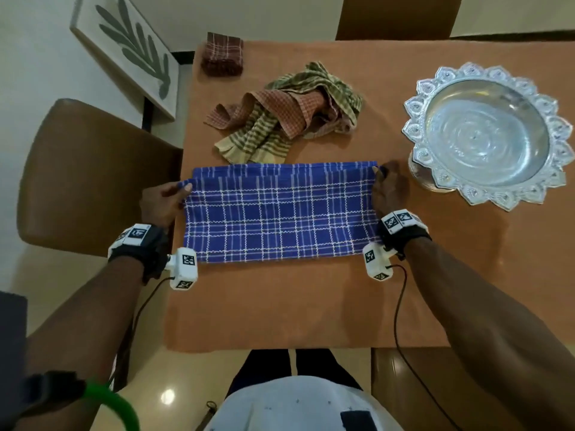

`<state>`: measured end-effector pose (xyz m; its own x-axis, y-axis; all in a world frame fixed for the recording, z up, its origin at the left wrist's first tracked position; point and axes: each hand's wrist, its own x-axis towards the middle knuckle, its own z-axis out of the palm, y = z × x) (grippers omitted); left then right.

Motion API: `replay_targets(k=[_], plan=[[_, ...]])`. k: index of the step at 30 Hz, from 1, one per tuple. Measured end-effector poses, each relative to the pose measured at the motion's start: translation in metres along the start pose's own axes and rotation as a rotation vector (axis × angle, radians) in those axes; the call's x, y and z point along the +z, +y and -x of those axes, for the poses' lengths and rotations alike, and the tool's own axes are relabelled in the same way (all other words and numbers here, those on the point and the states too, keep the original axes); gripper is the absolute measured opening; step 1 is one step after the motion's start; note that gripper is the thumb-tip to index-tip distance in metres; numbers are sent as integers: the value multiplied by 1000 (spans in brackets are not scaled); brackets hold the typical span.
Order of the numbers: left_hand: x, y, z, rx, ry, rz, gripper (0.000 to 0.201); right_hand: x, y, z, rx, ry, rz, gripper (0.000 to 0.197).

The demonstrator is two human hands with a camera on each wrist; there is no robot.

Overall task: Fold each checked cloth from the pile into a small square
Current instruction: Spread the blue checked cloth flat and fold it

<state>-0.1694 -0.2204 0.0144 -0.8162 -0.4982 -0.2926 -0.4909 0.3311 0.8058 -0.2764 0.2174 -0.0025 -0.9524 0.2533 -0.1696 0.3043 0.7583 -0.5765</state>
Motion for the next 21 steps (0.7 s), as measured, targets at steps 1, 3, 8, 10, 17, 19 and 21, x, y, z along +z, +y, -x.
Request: replay_targets(k=[1, 3, 8, 10, 17, 19, 21], plan=[[2, -2, -8, 5, -7, -7, 5, 1, -2, -4, -9, -20, 29, 32], [7, -2, -17, 16, -10, -43, 24, 2, -5, -10, -26, -20, 55, 31], [19, -3, -35, -3, 2, -75, 38, 15, -4, -26, -57, 30, 91, 27], [19, -4, -41, 7, 10, -131, 38, 18, -4, -31, -41, 38, 85, 26], [25, -1, -57, -2, 33, -119, 36, 24, -9, -40, 7, 63, 40, 30], [25, -4, -61, -15, 34, -119, 36, 29, -8, -42, -14, 88, -29, 39], [26, -7, -65, -38, 43, -118, 36, 36, -1, -47, -38, 111, -33, 42]])
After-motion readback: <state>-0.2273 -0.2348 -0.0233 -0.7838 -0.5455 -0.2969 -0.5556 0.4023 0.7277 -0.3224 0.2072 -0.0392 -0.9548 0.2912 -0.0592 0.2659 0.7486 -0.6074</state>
